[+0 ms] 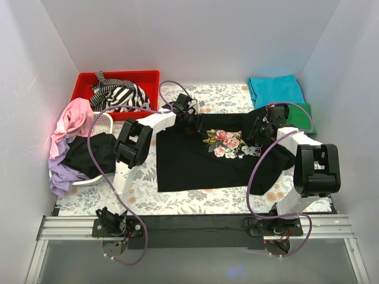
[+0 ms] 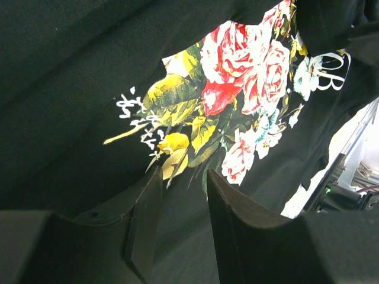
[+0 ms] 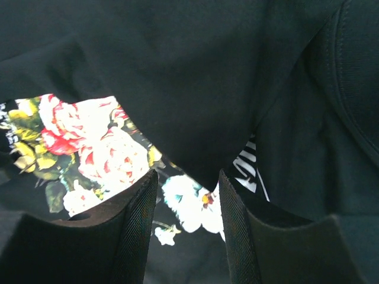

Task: Fold and stack the t-shirts
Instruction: Fold the tshirt

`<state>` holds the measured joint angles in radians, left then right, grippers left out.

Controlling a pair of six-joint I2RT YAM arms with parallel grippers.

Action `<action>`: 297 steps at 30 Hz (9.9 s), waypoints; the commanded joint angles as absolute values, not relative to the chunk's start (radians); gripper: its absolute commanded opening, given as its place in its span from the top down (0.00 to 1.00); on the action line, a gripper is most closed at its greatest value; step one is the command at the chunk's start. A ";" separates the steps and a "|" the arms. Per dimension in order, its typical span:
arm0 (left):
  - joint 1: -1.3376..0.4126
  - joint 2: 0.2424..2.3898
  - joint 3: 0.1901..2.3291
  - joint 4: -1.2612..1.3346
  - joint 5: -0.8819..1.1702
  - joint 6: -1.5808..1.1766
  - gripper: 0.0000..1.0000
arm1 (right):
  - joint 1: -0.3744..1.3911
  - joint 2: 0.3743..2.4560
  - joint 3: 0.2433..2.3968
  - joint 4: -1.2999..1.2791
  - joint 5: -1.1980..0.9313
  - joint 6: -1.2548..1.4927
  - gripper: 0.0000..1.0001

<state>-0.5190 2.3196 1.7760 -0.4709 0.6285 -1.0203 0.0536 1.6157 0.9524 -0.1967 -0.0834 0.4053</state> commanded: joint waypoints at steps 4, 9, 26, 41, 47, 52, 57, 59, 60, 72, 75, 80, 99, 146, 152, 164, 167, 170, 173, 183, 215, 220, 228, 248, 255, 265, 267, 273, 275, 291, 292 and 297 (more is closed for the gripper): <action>-0.522 2.292 1.779 -0.489 0.617 -1.000 0.66 | 0.048 1.632 0.969 -0.155 -0.094 0.426 0.48; -0.522 2.301 1.773 -0.489 0.618 -1.002 0.66 | 0.041 1.614 0.985 -0.184 -0.032 0.413 0.45; -0.522 2.306 1.775 -0.489 0.611 -1.002 0.66 | 0.037 1.687 0.966 -0.054 -0.101 0.402 0.94; -0.520 2.307 1.782 -0.495 0.617 -0.996 0.66 | 0.035 1.353 1.012 -0.319 0.113 0.350 0.99; -0.522 2.310 1.776 -0.500 0.627 -0.991 0.66 | 0.029 1.263 0.994 -0.429 0.276 0.316 0.99; -0.520 2.315 1.775 -0.502 0.638 -0.991 0.66 | 0.023 1.229 0.979 -0.497 0.386 0.320 0.99; -0.520 2.321 1.782 -0.508 0.643 -0.991 0.66 | 0.021 1.215 0.959 -0.497 0.426 0.311 0.99; -0.520 2.321 1.782 -0.512 0.644 -0.989 0.66 | 0.021 1.224 0.947 -0.502 0.466 0.317 0.76; -0.520 2.322 1.781 -0.514 0.643 -0.989 0.66 | 0.020 1.229 0.925 -0.491 0.483 0.322 0.70; -0.522 2.329 1.789 -0.515 0.635 -0.994 0.66 | 0.035 1.296 0.922 -0.321 0.010 0.166 0.57; -0.522 2.329 1.784 -0.515 0.637 -0.994 0.66 | 0.058 1.374 0.942 -0.348 -0.083 0.157 0.59; -0.522 2.321 1.776 -0.514 0.614 -0.989 0.66 | 0.104 1.417 0.949 -0.322 -0.132 0.132 0.57; -0.520 2.332 1.786 -0.522 0.611 -0.979 0.66 | 0.222 1.644 1.089 -0.411 0.096 0.015 0.53; -0.520 2.344 1.802 -0.555 0.588 -0.950 0.66 | 0.178 1.749 1.410 -0.487 0.169 -0.118 0.49; -0.520 2.336 1.801 -0.560 0.580 -0.945 0.67 | 0.267 1.712 1.316 -0.503 0.423 -0.207 0.47; -0.520 2.318 1.801 -0.586 0.526 -0.910 0.67 | 0.364 1.802 1.259 -0.452 0.719 -0.295 0.46; -0.520 2.319 1.799 -0.587 0.526 -0.910 0.67 | 0.365 1.805 1.269 -0.469 0.724 -0.268 0.46; -0.520 2.322 1.799 -0.588 0.528 -0.910 0.67 | 0.364 1.813 1.272 -0.477 0.739 -0.255 0.47; -0.522 2.327 1.799 -0.589 0.534 -0.908 0.67 | 0.362 1.824 1.275 -0.483 0.758 -0.244 0.47; -0.520 2.329 1.796 -0.589 0.535 -0.905 0.67 | 0.359 1.847 1.256 -0.560 0.725 -0.166 0.51; -0.522 1.905 1.628 -0.403 0.333 -0.939 0.56 | 0.344 1.646 1.221 -0.523 0.586 -0.101 0.99; -0.520 1.905 1.597 -0.396 0.374 -0.946 0.57 | 0.351 1.591 1.194 -0.557 0.545 -0.058 0.99; -0.522 1.924 1.588 -0.403 0.413 -0.940 0.57 | 0.364 1.509 1.172 -0.653 0.543 -0.008 0.99; -0.477 1.962 1.618 -0.466 0.236 -0.934 0.57 | 0.193 1.518 1.117 -0.444 0.408 0.176 0.48; -0.390 2.002 1.615 -0.397 0.310 -0.977 0.56 | 0.129 1.730 1.204 -0.318 0.219 0.176 0.50; -0.362 2.169 1.606 -0.405 0.287 -0.963 0.57 | 0.110 1.850 1.185 -0.362 0.156 0.189 0.51; -0.351 2.204 1.609 -0.440 0.240 -0.966 0.57 | 0.110 1.818 1.141 -0.367 0.150 0.186 0.52; -0.304 2.252 1.624 -0.489 0.190 -0.973 0.58 | 0.106 1.724 1.008 -0.446 0.196 0.183 0.52; -0.298 2.250 1.635 -0.498 0.175 -0.968 0.58 | 0.107 1.695 0.977 -0.474 0.242 0.192 0.52; -0.295 1.926 1.632 -0.442 0.452 -0.983 0.59 | 0.107 1.361 1.080 -0.488 0.135 0.205 0.43; -0.296 1.905 1.623 -0.445 0.474 -0.989 0.59 | 0.107 1.342 1.048 -0.520 0.168 0.242 0.44; -0.348 1.763 1.440 -0.433 0.667 -1.005 0.59 | 0.107 1.139 0.856 -0.577 0.196 0.368 0.43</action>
<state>-0.3023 1.8740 1.5440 -0.4278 0.5068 -0.9974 0.1116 1.2461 0.9436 -0.4503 0.1581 0.2565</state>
